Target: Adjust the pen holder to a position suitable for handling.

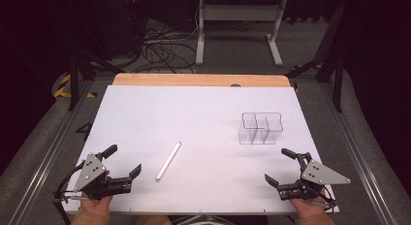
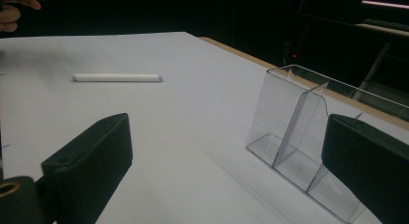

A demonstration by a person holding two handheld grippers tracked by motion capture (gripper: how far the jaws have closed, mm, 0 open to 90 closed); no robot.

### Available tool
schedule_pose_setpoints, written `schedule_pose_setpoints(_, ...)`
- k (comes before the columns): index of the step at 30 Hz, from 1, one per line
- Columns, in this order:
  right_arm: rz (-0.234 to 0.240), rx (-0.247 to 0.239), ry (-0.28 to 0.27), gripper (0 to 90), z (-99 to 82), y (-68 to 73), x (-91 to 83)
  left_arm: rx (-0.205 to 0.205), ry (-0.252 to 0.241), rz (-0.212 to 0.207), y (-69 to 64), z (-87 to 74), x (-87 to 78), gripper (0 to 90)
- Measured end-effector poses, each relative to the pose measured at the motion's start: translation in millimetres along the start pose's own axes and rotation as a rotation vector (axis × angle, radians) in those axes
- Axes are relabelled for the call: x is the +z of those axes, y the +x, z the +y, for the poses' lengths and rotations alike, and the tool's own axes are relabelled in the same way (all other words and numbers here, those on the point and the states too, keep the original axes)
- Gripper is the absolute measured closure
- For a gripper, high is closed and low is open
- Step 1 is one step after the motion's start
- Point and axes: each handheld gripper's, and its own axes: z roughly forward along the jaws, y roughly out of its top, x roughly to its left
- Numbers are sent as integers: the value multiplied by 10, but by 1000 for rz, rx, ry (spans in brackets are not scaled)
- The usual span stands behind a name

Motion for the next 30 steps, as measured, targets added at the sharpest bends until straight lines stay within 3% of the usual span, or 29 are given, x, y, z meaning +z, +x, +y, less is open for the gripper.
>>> schedule_pose_setpoints(14, -12, -2, 0, 46, 12, -6, -8, 25, -13, -1, -28, 7, -34, 29)
schedule_pose_setpoints(21, -22, -11, 7, 77, 39, 11, -36, 17, -15, -16, -47, 25, -61, 28)
schedule_pose_setpoints(30, -16, 10, 26, 77, 105, -12, -18, 48, -5, 13, -65, 26, -56, 29)
